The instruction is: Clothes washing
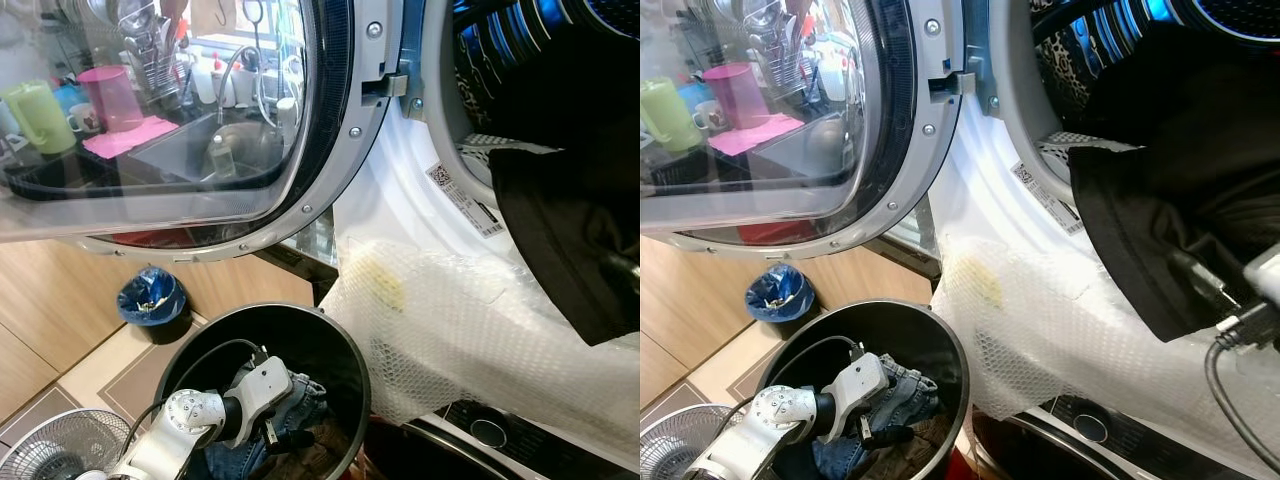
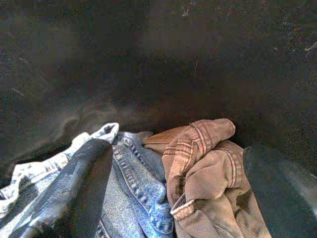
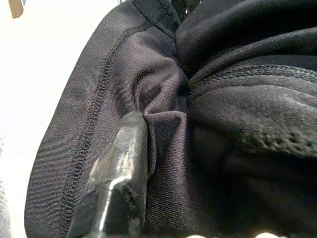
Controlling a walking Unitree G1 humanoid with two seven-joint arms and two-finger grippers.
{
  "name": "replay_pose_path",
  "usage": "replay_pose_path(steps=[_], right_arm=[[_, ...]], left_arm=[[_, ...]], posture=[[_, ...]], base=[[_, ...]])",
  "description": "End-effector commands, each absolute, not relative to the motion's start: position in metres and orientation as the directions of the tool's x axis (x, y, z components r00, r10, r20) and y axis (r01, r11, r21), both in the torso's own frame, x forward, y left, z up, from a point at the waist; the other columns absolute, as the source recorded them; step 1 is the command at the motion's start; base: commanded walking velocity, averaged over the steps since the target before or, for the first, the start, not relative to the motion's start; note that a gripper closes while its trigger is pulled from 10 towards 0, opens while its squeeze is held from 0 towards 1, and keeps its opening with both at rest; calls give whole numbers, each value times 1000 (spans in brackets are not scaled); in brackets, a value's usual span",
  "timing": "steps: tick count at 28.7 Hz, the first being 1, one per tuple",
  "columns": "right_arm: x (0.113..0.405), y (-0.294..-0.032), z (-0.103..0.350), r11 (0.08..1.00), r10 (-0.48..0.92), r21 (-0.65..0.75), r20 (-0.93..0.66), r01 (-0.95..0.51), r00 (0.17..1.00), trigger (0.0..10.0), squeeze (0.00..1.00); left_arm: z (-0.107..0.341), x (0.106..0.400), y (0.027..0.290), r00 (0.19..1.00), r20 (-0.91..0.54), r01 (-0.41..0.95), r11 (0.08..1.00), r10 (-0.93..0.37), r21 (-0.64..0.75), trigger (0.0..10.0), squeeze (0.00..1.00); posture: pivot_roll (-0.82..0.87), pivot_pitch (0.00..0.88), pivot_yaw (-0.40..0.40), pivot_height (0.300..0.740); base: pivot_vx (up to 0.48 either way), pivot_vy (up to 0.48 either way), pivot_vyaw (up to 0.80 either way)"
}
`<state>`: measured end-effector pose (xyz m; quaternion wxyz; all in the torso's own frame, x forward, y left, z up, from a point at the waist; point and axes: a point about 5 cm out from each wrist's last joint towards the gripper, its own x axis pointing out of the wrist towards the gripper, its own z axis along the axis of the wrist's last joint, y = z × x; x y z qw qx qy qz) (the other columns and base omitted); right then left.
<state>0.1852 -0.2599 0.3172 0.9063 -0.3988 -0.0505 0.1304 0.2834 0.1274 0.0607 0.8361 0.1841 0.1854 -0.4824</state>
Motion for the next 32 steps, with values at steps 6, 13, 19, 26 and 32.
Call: replay_pose_path(steps=[6, 13, 19, 26, 32], right_arm=[[196, -255, 324, 665, 337, -713, 22, -221, 941, 0, 0], [205, -253, 335, 718, 372, -663, 109, -211, 922, 0, 0], [213, -252, 335, 712, 385, -665, 104, -224, 917, 0, 0], [234, -248, 351, 714, 409, -666, 149, -215, 900, 0, 0], [286, -258, 398, 786, 330, -609, 274, -103, 903, 0, 0]], left_arm=[[59, 283, 131, 469, -503, 875, 461, -726, 151, 10000, 0], [60, 283, 130, 467, -499, 876, 459, -730, 150, 10000, 0], [60, 284, 130, 471, -499, 874, 461, -727, 154, 10000, 0], [61, 285, 131, 476, -499, 872, 462, -724, 161, 10000, 0], [62, 287, 130, 483, -493, 868, 467, -723, 166, 10000, 0]], posture=[[8, 100, 96, 740], [10, 91, 94, 740], [17, 94, 94, 740], [11, 91, 96, 740], [11, 88, 95, 740]], base=[[0, 0, 0], [0, 0, 0], [0, 0, 0], [0, 0, 0], [0, 0, 0]])
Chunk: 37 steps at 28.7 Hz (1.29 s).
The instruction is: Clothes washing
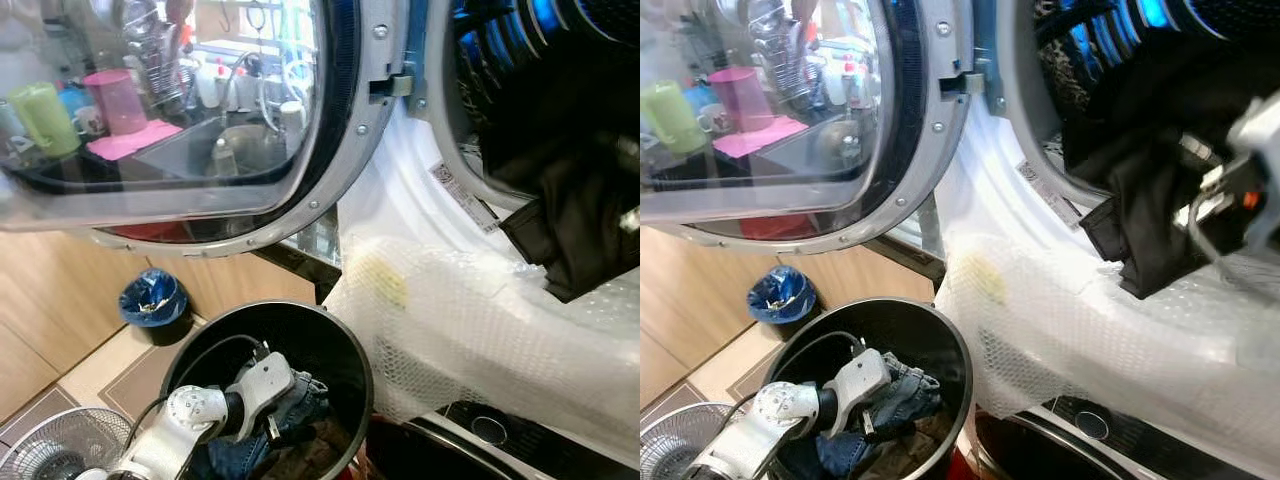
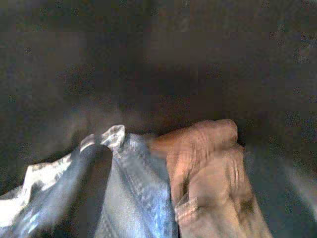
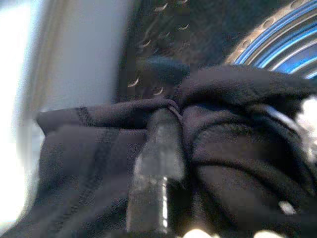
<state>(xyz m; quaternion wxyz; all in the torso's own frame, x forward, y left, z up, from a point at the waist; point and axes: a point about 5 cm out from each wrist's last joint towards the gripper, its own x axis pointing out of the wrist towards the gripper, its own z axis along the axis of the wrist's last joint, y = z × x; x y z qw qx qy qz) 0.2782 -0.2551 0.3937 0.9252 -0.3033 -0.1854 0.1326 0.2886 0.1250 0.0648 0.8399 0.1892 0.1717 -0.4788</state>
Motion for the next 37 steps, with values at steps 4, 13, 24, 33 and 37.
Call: replay_pose_path(steps=[4, 13, 24, 33, 37], right_arm=[[317, -270, 427, 862, 206, -507, 334, -9, 920, 0, 0], [334, -318, 493, 823, -336, -279, 464, 495, 820, 0, 0], [321, -369, 463, 617, -677, -169, 384, 769, 628, 2157, 0], [345, -378, 387, 683, -684, -210, 152, 699, 714, 10000, 769], [344, -382, 379, 708, -673, -175, 129, 685, 729, 10000, 1000]], left_arm=[[62, 288, 131, 497, -492, 860, 480, -715, 171, 10000, 0], [62, 289, 129, 517, -479, 849, 495, -710, 183, 10000, 0], [63, 291, 128, 563, -447, 820, 535, -695, 202, 10000, 0], [61, 287, 125, 521, -469, 847, 499, -713, 181, 10000, 0], [60, 285, 124, 505, -472, 856, 487, -722, 171, 10000, 0]], posture=[[13, 83, 93, 740], [34, 80, 71, 740], [42, 85, 62, 740], [33, 84, 80, 740], [26, 90, 85, 740]], base=[[0, 0, 0], [0, 0, 0], [0, 0, 0], [0, 0, 0], [0, 0, 0]])
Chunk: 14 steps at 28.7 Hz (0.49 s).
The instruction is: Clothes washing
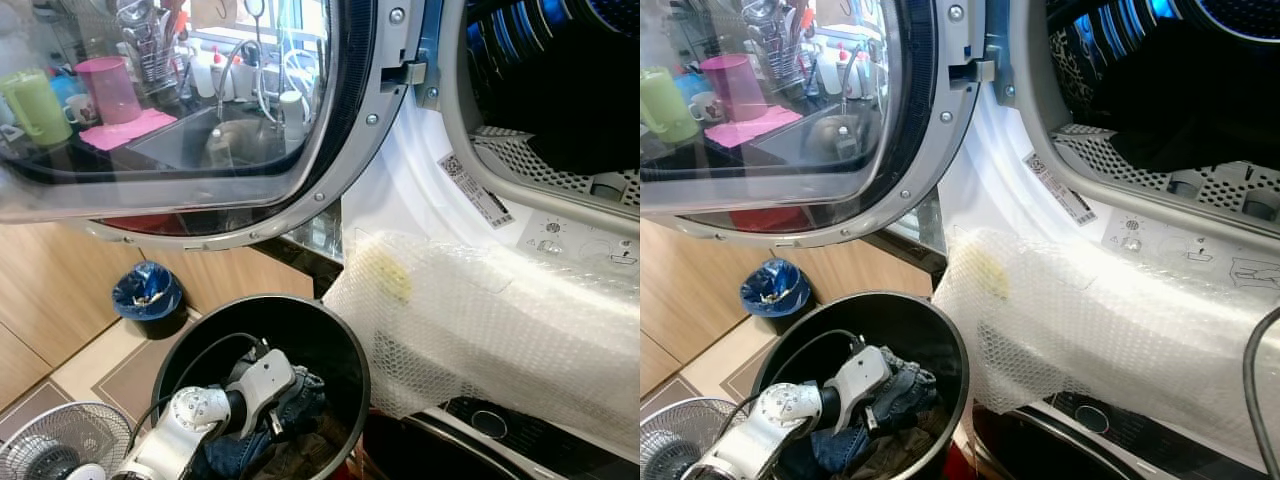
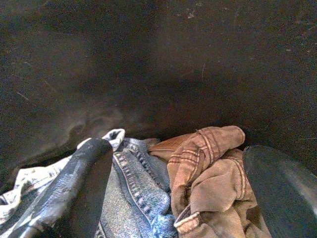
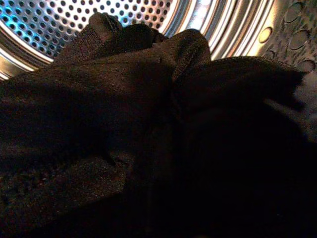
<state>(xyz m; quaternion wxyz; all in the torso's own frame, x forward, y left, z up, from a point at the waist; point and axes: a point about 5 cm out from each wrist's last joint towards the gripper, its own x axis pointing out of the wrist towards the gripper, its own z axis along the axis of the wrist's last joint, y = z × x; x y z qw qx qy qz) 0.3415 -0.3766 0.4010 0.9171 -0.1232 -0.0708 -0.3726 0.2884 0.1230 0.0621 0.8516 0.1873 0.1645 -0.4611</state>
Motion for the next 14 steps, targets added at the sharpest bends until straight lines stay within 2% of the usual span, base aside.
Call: replay_pose_path(steps=[1, 14], right_arm=[[344, -381, 380, 715, -668, -160, 130, 680, 733, 10000, 1000], [333, -375, 412, 817, -552, -82, 177, 571, 815, 10000, 1000]], left_arm=[[60, 285, 124, 504, -473, 857, 487, -722, 170, 10000, 0], [60, 284, 125, 493, -481, 862, 481, -725, 158, 10000, 0]], posture=[[24, 91, 88, 740], [2, 108, 98, 740]], base=[[0, 0, 0], [0, 0, 0]])
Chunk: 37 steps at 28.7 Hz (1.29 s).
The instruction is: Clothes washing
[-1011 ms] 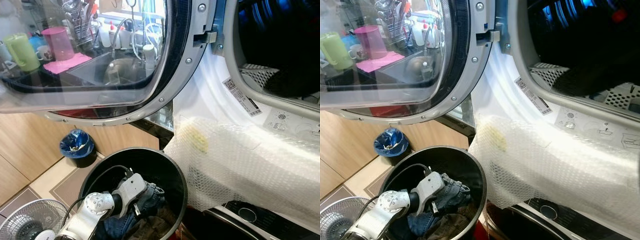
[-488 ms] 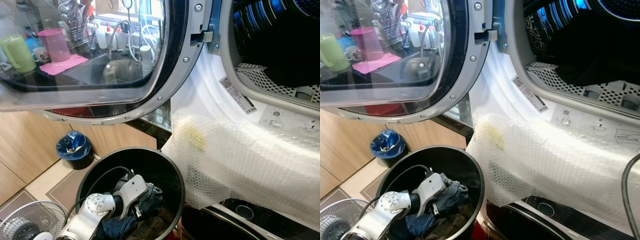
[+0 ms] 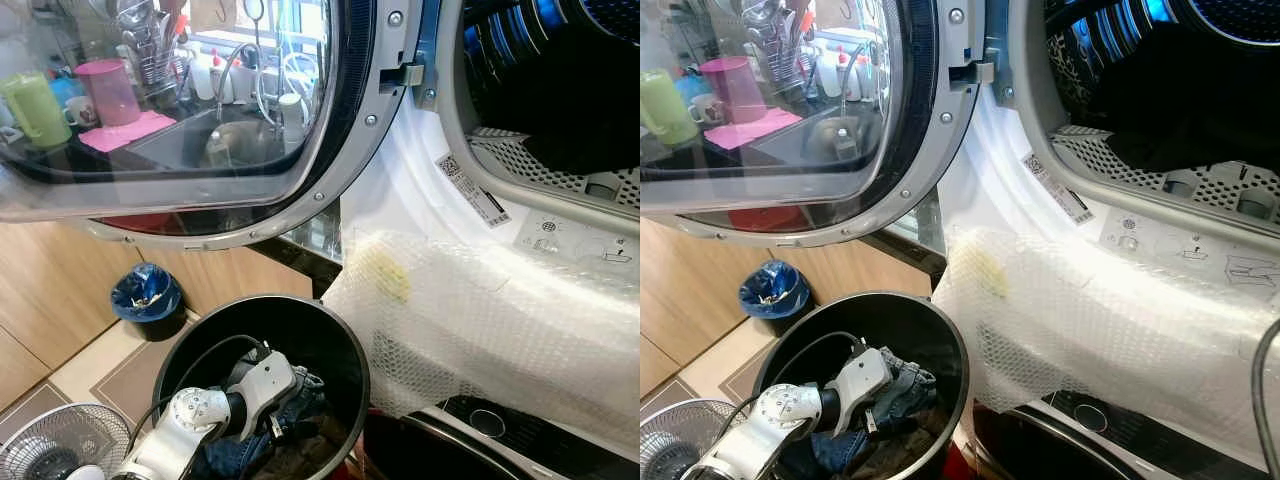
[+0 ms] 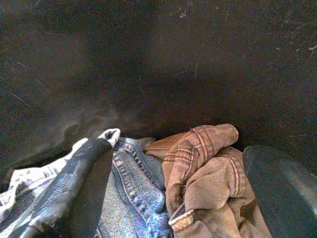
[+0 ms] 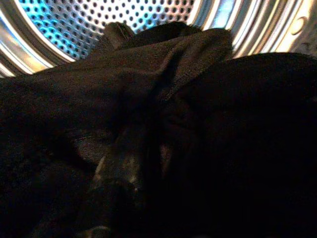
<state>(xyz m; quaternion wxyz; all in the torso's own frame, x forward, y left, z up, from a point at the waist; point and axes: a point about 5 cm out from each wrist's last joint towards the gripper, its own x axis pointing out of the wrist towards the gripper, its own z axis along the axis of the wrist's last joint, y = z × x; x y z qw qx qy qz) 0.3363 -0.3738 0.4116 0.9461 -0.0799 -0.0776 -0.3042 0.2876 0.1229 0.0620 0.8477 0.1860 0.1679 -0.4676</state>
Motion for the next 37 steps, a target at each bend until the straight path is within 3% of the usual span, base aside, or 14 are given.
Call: replay_pose_path(steps=[1, 7, 12, 28, 29, 30, 31, 32, 37], right_arm=[[332, -374, 414, 822, -544, -80, 181, 564, 819, 10000, 1000], [323, -369, 420, 847, -507, -69, 194, 527, 840, 10000, 1000], [299, -346, 416, 886, -416, -130, 197, 444, 888, 10000, 1000], [237, -304, 440, 882, -356, -204, 304, 425, 884, 10000, 1000], [234, -301, 438, 881, -341, -231, 298, 414, 892, 10000, 867], [232, -300, 436, 879, -330, -251, 293, 405, 897, 10000, 867], [229, -299, 434, 877, -328, -261, 287, 403, 900, 10000, 541], [224, -299, 429, 855, -337, -312, 271, 414, 902, 10000, 0], [213, -301, 413, 787, -380, -437, 215, 436, 900, 10000, 0]], left_arm=[[60, 284, 125, 492, -481, 863, 481, -726, 157, 10000, 0], [60, 285, 126, 490, -483, 863, 480, -726, 155, 10000, 0], [60, 285, 125, 483, -486, 867, 476, -729, 148, 10000, 0], [59, 284, 123, 465, -488, 876, 465, -739, 131, 10000, 0], [59, 284, 123, 464, -488, 876, 464, -739, 130, 10000, 0], [59, 284, 123, 463, -488, 876, 464, -740, 129, 10000, 0], [59, 284, 123, 462, -488, 877, 463, -740, 129, 10000, 0], [59, 284, 123, 462, -489, 877, 463, -740, 128, 10000, 0], [59, 283, 122, 454, -489, 881, 456, -745, 123, 10000, 0]], posture=[[2, 108, 98, 740], [-5, 112, 101, 740], [-8, 110, 103, 740], [-20, 105, 101, 740], [-22, 105, 100, 740], [-22, 105, 100, 740], [-24, 107, 99, 740], [-24, 107, 99, 740], [-28, 109, 99, 740]], base=[[0, 0, 0], [0, 0, 0], [0, 0, 0], [0, 0, 0], [0, 0, 0], [0, 0, 0], [0, 0, 0], [0, 0, 0], [0, 0, 0]])
